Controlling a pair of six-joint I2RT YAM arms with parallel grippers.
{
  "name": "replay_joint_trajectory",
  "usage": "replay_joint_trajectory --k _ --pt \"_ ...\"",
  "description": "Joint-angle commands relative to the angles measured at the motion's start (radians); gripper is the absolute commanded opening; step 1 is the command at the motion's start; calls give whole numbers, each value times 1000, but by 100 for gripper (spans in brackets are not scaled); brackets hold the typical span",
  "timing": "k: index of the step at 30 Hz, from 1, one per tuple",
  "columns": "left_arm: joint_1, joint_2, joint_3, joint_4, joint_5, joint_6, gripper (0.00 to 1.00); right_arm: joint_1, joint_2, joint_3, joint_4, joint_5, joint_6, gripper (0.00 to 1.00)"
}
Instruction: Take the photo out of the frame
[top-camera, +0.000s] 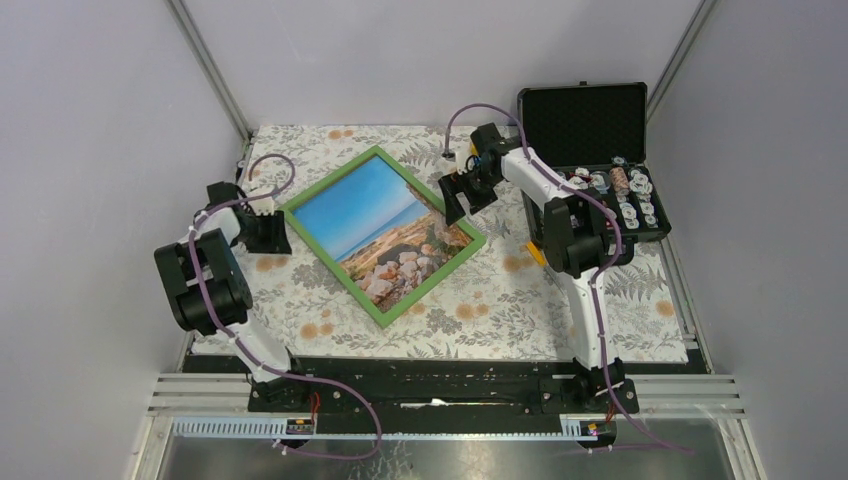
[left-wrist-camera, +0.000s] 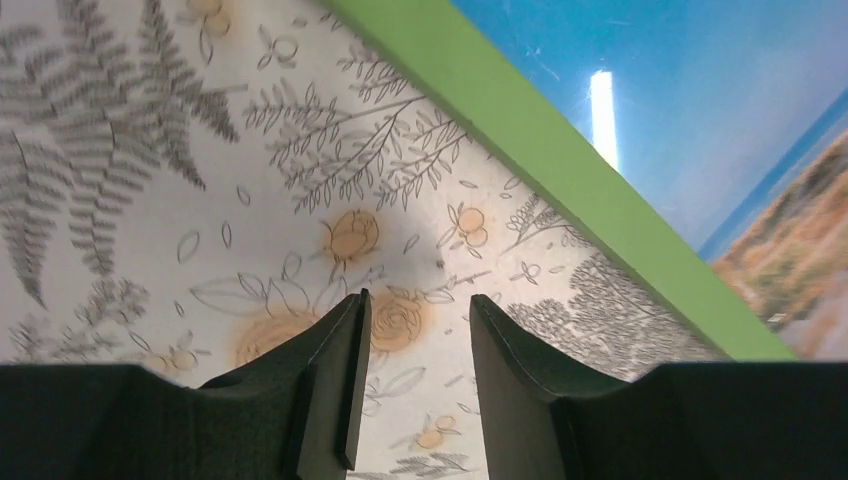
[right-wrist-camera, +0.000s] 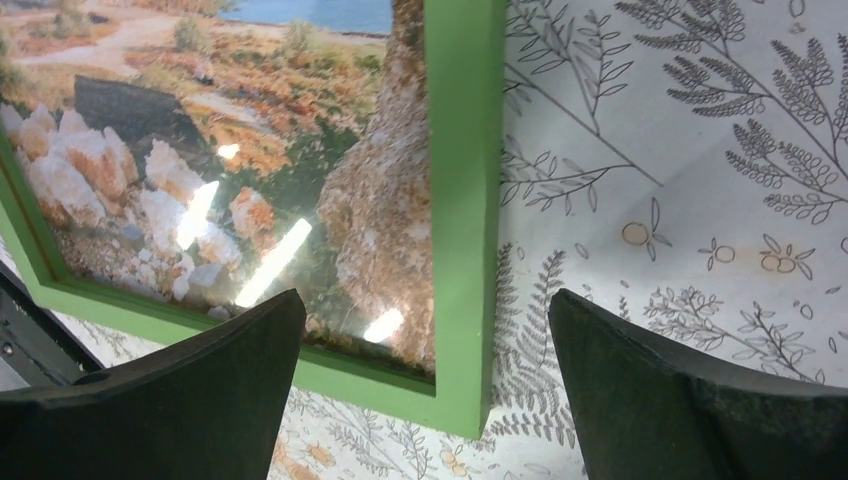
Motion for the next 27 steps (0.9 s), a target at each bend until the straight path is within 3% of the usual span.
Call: replay_joint_trajectory --k 1,10,27 --pt "44 -60 7 -40 201 -199 48 0 57 51 14 -9 47 100" --pt "48 -63 -105 74 407 -409 77 0 35 -69 23 -63 36 100" --pt "-8 112 -65 180 398 -498 84 18 -178 -559 157 -231 104 100"
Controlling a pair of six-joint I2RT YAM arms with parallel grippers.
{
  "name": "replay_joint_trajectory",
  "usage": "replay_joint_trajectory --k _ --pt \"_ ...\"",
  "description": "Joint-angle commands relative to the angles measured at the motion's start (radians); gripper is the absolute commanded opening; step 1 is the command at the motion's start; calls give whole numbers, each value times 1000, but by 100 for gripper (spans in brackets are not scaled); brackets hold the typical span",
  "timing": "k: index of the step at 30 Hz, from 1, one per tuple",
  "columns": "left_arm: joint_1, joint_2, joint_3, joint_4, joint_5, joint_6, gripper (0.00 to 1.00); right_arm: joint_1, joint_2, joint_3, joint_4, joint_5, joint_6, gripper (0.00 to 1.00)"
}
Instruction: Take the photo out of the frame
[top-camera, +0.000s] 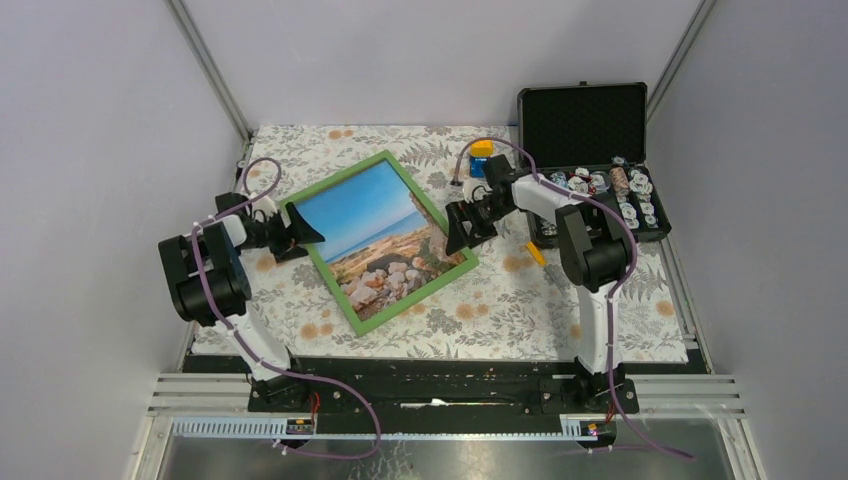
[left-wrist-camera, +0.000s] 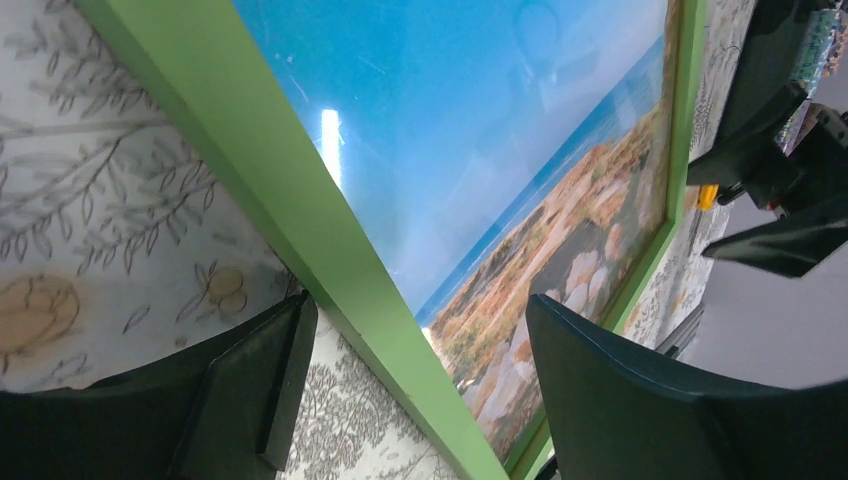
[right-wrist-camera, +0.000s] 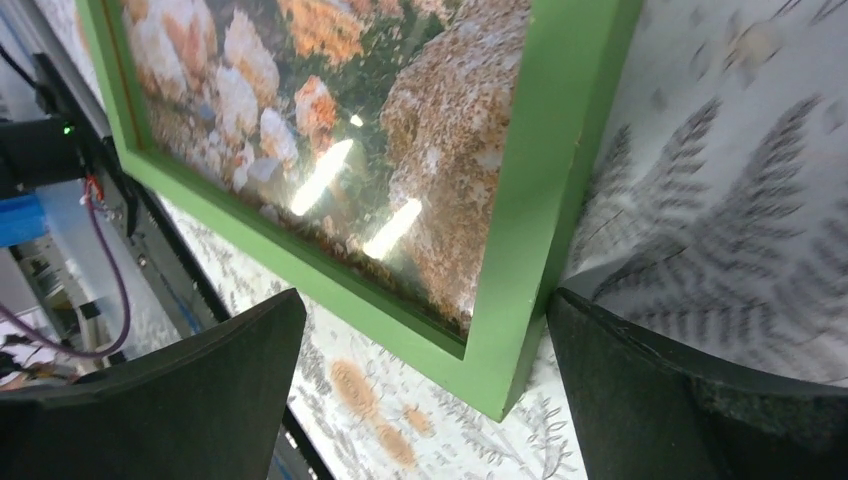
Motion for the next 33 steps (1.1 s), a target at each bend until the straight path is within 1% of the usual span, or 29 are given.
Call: replay_joint_trajectory --k 1,6,12,17,23,25,27,29,31,33 --pt "-52 66 35 57 -30 -1 84 27 -17 -139 -49 -4 23 100" --pt "-127 117 81 81 -50 -10 84 64 -85 -237 -38 -15 4 100" --pt "-209 185 166 86 -101 -13 84 124 -141 -306 -47 5 -40 100" --pt "-223 189 211 42 -136 -9 82 144 -154 -321 -53 33 -48 100" --pt "-218 64 166 -5 -244 64 81 139 -197 -248 -93 47 -45 100" --pt "-219 6 160 -14 -294 66 82 131 -235 -238 -72 69 -17 100" --pt "-225 -53 152 -19 -354 103 83 115 -274 -233 -34 92 19 100" --pt "-235 -111 134 -19 -412 124 85 91 -305 -224 -8 119 48 100" --pt "-241 -160 117 -25 -435 143 88 75 -338 -221 20 148 66 100" --pt "-253 -207 99 -24 -473 144 92 65 -385 -227 51 188 71 100"
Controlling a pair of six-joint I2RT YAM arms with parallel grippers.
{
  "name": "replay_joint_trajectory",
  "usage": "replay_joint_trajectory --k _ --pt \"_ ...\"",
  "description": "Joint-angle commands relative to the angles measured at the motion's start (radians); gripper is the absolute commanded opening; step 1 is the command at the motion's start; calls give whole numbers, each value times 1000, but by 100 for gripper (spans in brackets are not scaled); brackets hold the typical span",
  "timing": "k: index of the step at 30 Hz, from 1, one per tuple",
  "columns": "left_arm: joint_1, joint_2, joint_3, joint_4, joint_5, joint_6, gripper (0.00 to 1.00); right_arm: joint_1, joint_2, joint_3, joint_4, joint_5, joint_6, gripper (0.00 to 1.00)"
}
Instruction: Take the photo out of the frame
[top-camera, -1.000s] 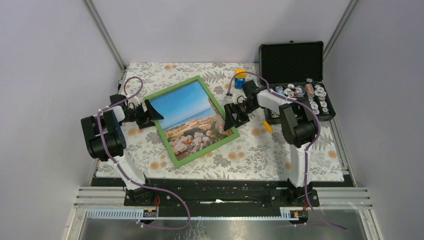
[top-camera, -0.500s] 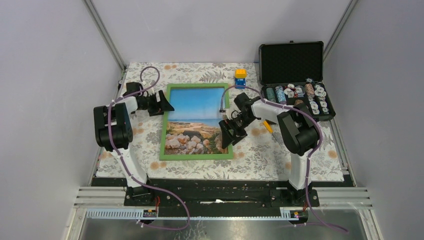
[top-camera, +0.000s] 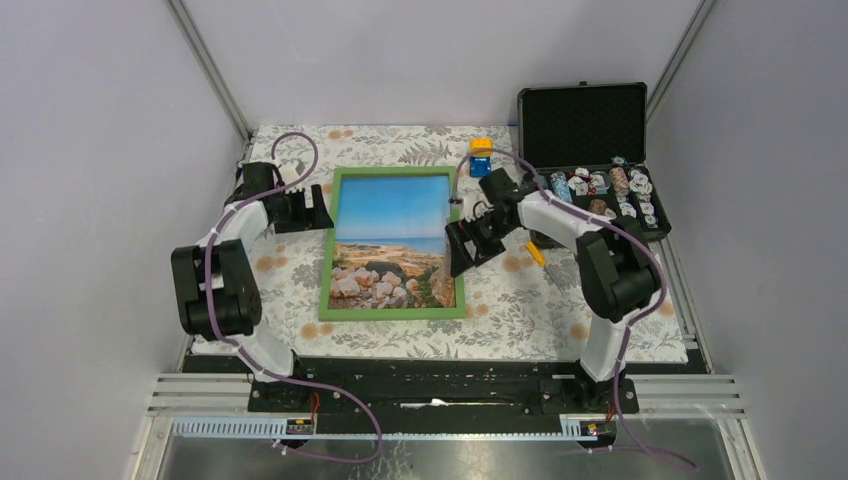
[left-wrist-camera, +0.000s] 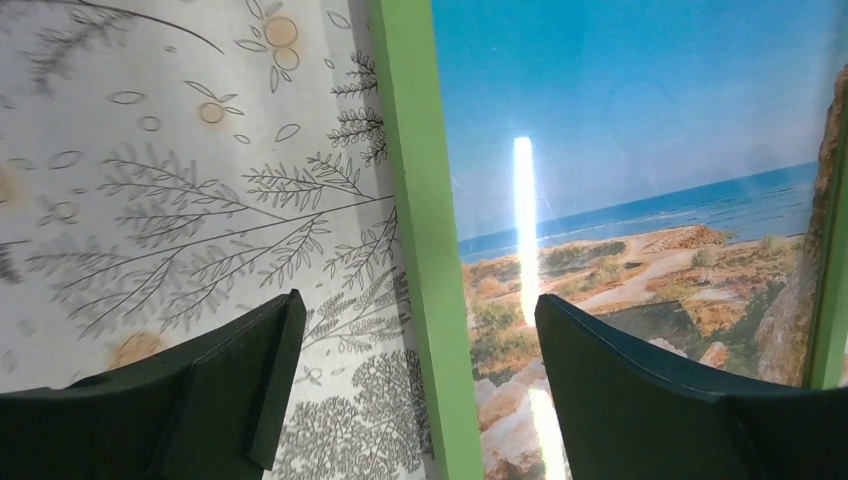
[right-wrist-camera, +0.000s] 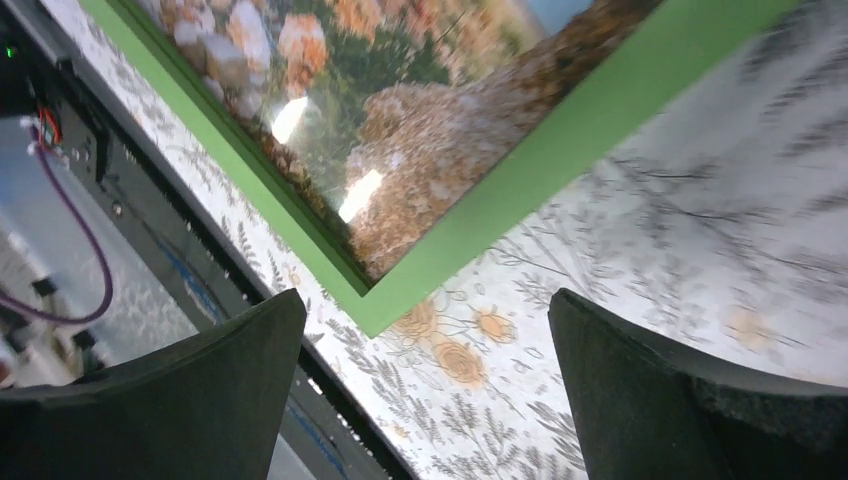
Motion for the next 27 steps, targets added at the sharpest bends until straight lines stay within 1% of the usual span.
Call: replay_joint_trajectory --k 1,2,6,8,9,11,13,14,16,19,21,24,27 --pt "-34 -140 -27 -3 -150 54 95 -32 -160 33 94 122 34 100" --pt "-46 -161 -30 -7 -164 71 98 -31 -179 26 112 147 33 100" --pt "-56 -275 -55 43 -204 132 99 -31 -289 12 183 259 22 100" --pt "-56 -329 -51 70 -199 123 99 -31 -341 4 225 330 30 100" --pt "-57 -352 -39 76 -207 93 99 -31 -365 -9 251 372 51 100" --pt "-58 -354 -2 57 -207 80 99 -32 -397 -37 319 468 108 100" --pt "-58 -320 31 1 -165 149 99 -32 -396 -38 311 566 171 100" --pt "-70 -291 50 -28 -176 145 99 -36 -392 -40 306 574 179 100" --pt "-108 -245 58 -46 -289 104 99 -52 -388 -45 293 500 152 100" --pt "-151 -218 19 -17 -386 77 99 -58 -391 -53 278 433 133 100" --pt "-183 -201 0 -1 -450 74 98 -59 -397 -64 269 419 128 100" --pt "-224 -163 -11 8 -474 60 92 -60 -401 -87 268 413 128 100" --pt "-265 -115 -15 11 -534 45 85 -60 -391 -95 264 415 128 100"
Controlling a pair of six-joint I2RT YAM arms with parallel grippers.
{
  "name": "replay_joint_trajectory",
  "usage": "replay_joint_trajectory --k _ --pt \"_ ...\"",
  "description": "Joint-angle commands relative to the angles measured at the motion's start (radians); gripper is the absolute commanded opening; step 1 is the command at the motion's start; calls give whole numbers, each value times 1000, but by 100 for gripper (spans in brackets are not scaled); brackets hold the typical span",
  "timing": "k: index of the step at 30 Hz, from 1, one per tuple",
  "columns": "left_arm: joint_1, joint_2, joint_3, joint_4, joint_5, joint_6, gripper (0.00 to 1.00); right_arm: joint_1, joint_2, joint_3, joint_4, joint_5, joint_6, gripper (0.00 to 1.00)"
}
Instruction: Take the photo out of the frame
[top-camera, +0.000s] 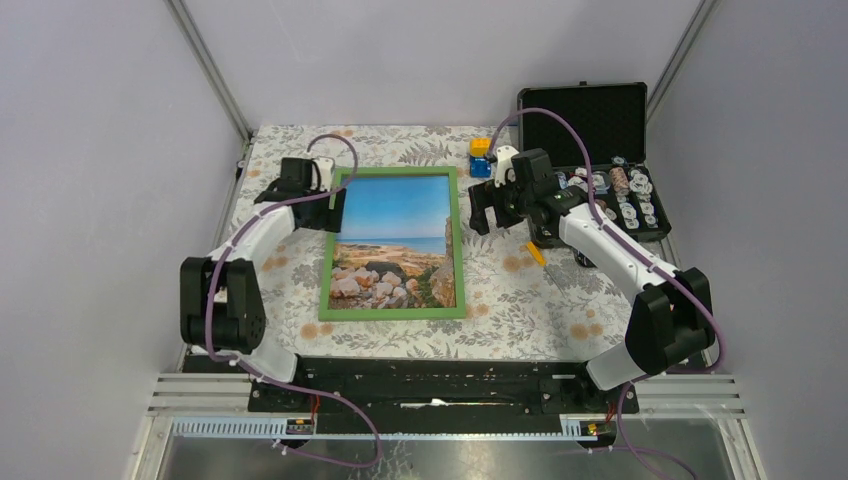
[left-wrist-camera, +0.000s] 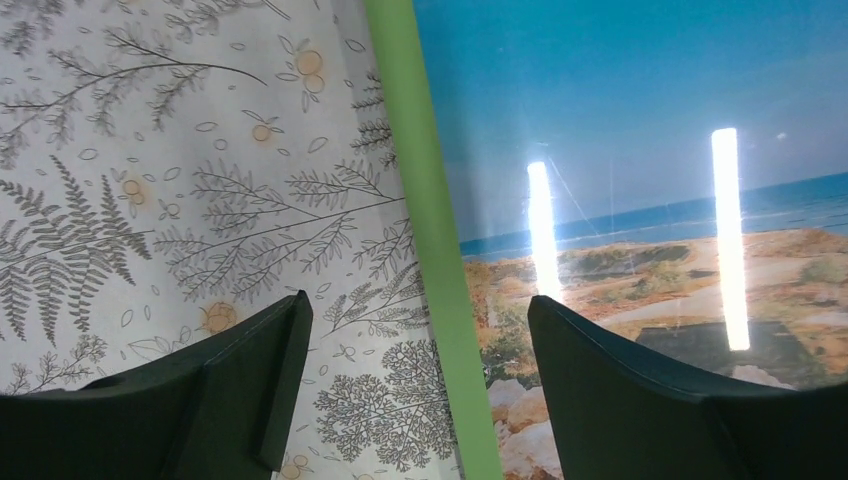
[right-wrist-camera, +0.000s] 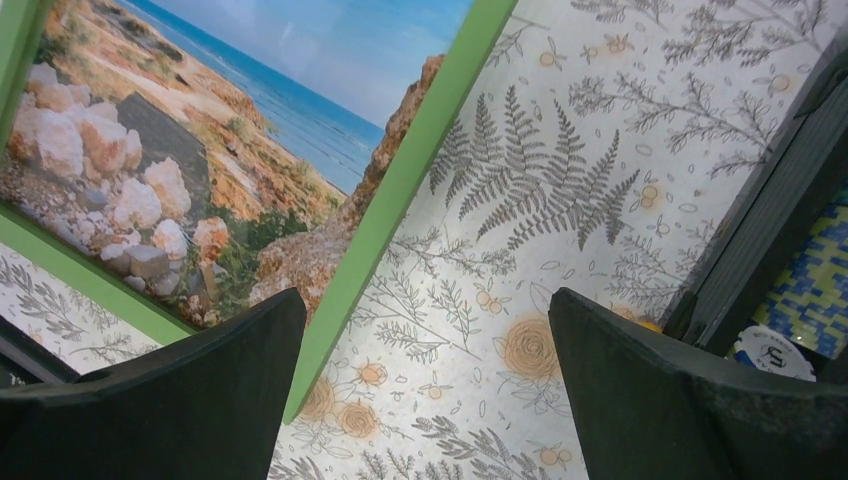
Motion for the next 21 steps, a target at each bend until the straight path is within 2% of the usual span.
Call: replay_joint_trajectory --k 1,9,16,21 --pt "-51 61 -1 31 -129 -39 82 -7 1 -11 -2 -14 4 100" --pt "-63 170 5 32 -140 -91 70 -7 17 -8 6 27 31 100" --pt "-63 220 23 2 -128 -125 55 -7 13 -19 5 21 28 100" --pt "-63 243 27 -14 -108 -153 48 -8 16 -16 10 15 28 100"
